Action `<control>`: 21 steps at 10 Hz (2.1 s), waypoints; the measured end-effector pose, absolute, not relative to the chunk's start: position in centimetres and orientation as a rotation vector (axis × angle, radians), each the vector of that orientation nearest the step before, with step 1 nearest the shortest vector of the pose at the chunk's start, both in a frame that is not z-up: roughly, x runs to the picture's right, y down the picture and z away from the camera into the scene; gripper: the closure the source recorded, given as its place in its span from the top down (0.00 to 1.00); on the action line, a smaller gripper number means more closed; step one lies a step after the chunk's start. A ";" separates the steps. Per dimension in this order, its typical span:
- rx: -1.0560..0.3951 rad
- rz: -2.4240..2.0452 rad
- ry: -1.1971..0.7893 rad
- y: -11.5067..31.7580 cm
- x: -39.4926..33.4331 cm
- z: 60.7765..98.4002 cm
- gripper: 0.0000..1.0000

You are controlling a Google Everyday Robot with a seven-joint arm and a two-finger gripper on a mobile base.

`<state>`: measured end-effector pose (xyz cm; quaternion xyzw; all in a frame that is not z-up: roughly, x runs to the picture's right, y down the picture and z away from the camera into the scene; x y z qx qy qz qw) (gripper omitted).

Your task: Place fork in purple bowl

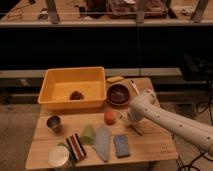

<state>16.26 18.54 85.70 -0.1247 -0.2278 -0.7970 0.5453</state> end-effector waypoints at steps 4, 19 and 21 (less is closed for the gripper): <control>-0.301 -1.901 -0.548 18.7 15.8 85.9 0.52; -0.306 -1.910 -0.618 19.7 15.1 86.2 0.30; -0.306 -1.909 -0.622 19.7 15.1 86.2 0.13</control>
